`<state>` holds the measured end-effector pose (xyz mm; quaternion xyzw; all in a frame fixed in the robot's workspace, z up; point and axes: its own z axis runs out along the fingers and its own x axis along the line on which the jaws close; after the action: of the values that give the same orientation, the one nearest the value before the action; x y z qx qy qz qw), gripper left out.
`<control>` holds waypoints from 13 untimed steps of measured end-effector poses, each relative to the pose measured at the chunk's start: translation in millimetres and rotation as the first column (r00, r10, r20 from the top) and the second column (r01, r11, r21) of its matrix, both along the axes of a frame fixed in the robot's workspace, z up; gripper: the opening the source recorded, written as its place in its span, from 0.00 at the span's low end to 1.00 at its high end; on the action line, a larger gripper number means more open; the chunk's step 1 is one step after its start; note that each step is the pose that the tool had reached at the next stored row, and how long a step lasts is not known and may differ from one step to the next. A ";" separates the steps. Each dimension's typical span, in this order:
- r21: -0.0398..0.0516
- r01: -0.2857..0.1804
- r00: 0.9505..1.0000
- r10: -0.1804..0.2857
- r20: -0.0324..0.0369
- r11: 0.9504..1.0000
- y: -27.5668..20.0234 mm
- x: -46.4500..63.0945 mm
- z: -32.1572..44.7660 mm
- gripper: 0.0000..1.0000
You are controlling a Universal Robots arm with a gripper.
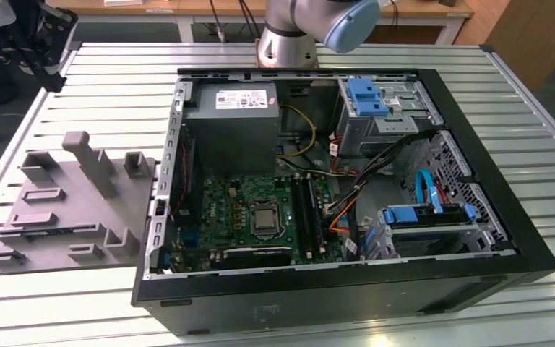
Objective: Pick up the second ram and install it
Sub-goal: 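Reach for the second ram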
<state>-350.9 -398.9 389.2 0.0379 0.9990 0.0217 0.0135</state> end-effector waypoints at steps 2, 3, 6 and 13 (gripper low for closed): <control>0.000 0.000 1.000 0.000 0.000 1.000 0.0 -1.6 -0.1 0.11; 0.000 0.000 1.000 0.000 0.000 1.000 0.0 -1.6 -0.1 0.11; 0.000 0.000 1.000 0.000 0.000 1.000 -0.1 -1.7 -0.1 0.11; 0.000 0.000 1.000 0.000 0.000 1.000 -7.6 -2.8 -1.6 0.11</control>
<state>-353.7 -406.6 387.5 0.0378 0.9990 0.0217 0.0135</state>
